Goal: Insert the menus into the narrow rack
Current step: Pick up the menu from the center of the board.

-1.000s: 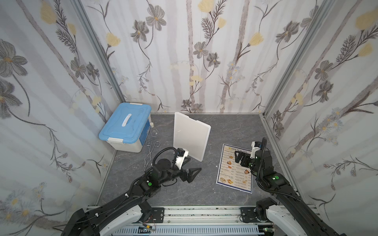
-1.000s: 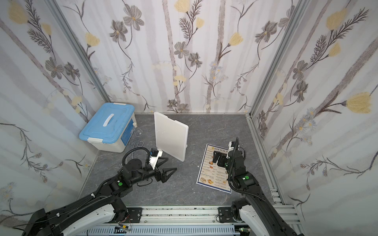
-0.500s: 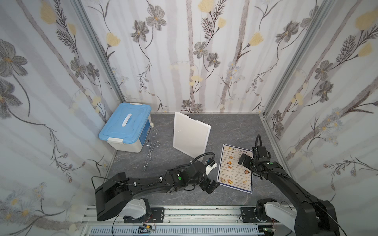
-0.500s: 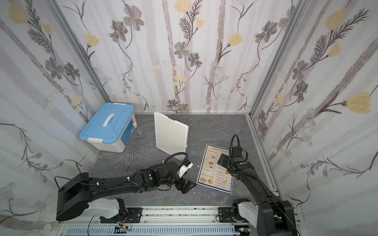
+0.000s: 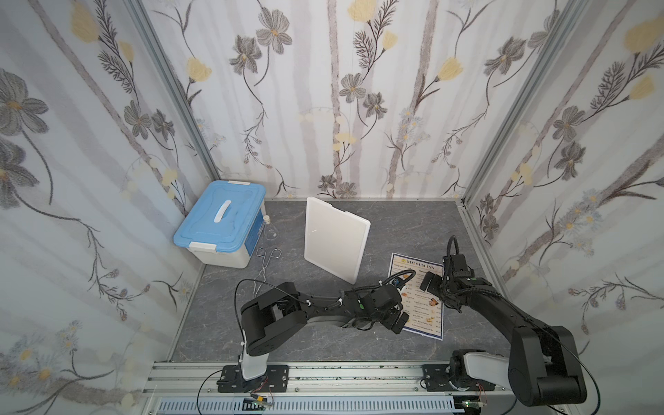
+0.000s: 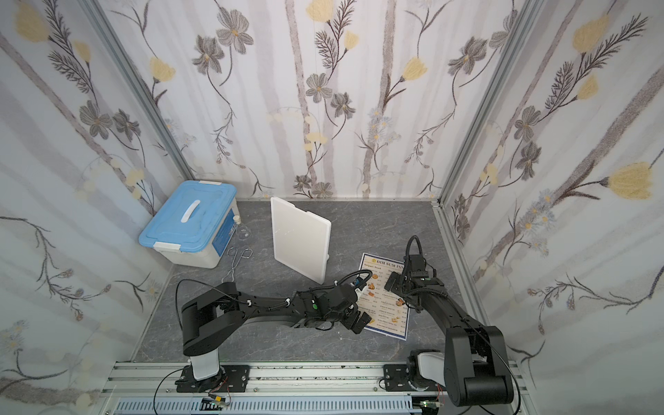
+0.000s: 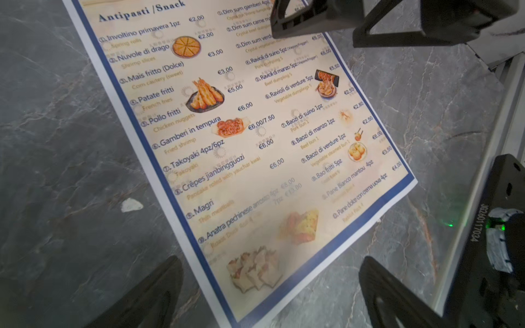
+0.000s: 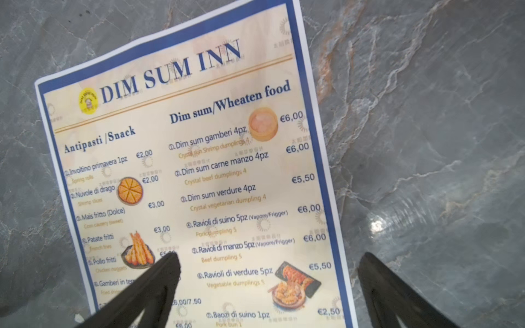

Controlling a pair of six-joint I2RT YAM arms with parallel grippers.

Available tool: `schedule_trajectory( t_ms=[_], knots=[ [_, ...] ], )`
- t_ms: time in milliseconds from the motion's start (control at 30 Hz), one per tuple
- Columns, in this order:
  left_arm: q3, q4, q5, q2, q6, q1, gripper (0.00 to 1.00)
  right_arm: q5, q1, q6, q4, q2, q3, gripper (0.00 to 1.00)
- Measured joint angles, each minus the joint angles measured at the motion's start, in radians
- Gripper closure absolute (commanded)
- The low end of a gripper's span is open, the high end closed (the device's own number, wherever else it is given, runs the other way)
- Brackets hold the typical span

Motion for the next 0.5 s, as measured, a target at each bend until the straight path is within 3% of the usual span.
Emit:
schedule_trajectory(
  t_ms=[500],
  knots=[
    [0.074, 0.013, 0.006, 0.101, -0.064, 0.014, 0.00, -0.038, 0.027, -0.064, 0.045, 0.097, 0.030, 0.00]
  ],
)
